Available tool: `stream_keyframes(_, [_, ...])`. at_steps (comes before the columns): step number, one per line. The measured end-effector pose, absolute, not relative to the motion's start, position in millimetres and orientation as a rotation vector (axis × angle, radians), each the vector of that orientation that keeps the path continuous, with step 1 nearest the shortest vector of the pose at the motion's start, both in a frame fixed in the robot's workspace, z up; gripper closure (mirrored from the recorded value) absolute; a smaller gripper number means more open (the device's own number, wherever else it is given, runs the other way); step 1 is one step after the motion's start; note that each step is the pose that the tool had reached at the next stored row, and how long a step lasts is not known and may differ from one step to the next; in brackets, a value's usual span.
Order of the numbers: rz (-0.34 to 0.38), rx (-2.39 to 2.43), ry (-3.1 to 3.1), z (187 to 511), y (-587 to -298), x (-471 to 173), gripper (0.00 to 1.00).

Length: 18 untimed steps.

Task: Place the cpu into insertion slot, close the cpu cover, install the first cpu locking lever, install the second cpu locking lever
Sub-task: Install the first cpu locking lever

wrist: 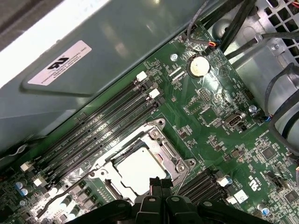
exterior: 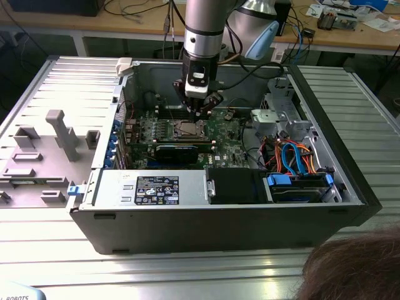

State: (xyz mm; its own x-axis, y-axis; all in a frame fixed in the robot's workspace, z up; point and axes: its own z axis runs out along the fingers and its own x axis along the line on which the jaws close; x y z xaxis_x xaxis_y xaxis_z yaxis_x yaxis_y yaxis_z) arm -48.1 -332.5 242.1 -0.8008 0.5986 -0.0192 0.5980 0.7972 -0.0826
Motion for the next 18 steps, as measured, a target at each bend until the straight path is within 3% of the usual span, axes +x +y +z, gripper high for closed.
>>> stream_keyframes(18, [0.133,-0.871,-3.011,242.0,-332.5,-48.1,0.89])
